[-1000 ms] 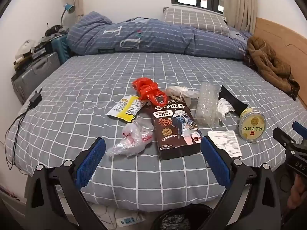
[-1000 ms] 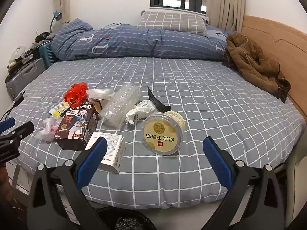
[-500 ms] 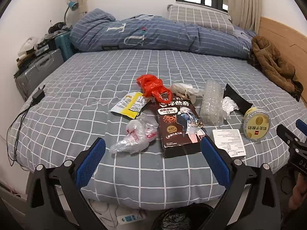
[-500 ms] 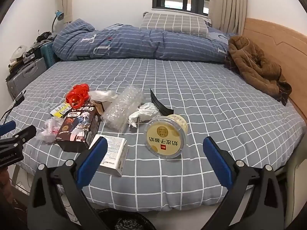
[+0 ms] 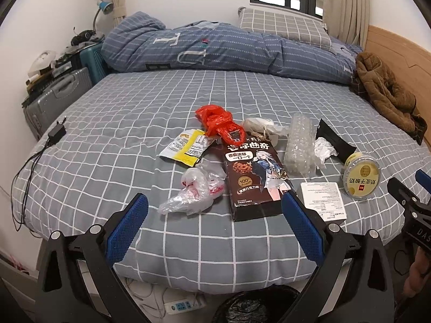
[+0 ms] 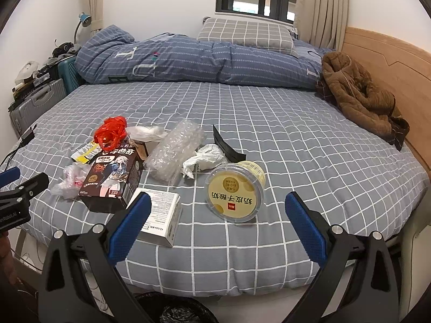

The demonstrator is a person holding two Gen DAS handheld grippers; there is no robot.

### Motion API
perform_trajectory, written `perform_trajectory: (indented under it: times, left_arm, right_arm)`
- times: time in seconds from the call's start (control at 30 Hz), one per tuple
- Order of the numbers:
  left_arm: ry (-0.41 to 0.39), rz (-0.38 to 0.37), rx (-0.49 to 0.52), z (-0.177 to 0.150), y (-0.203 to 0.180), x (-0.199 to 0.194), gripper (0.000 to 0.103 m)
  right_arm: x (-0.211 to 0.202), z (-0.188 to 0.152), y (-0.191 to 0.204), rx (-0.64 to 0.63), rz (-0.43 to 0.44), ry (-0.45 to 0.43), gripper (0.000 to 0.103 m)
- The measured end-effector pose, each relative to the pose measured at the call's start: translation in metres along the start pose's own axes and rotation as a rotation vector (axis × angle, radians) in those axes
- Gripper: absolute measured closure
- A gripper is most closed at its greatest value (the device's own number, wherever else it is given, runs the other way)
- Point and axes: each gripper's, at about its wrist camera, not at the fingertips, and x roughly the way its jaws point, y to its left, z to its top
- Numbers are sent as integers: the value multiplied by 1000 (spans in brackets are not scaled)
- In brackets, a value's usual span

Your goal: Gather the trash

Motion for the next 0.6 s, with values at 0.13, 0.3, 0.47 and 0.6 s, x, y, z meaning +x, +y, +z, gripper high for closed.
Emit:
perform_trajectory:
  times: [0.13,0.3,0.47,0.6]
  left_arm:
    - [1,1,-1,0,0,0,6]
    - [0,-2,-2,-1,0,0,6]
    - [3,-5,-4,-1,-2,0,6]
    - [5,-6,-4,-1,-2,1,6]
  right_arm:
    - [0,0,0,1,0,0,8]
    - [0,0,0,2,-4,0,8]
    - [1,0,-1,5,-6,1,8]
    - [2,0,-2,10,-5,1,8]
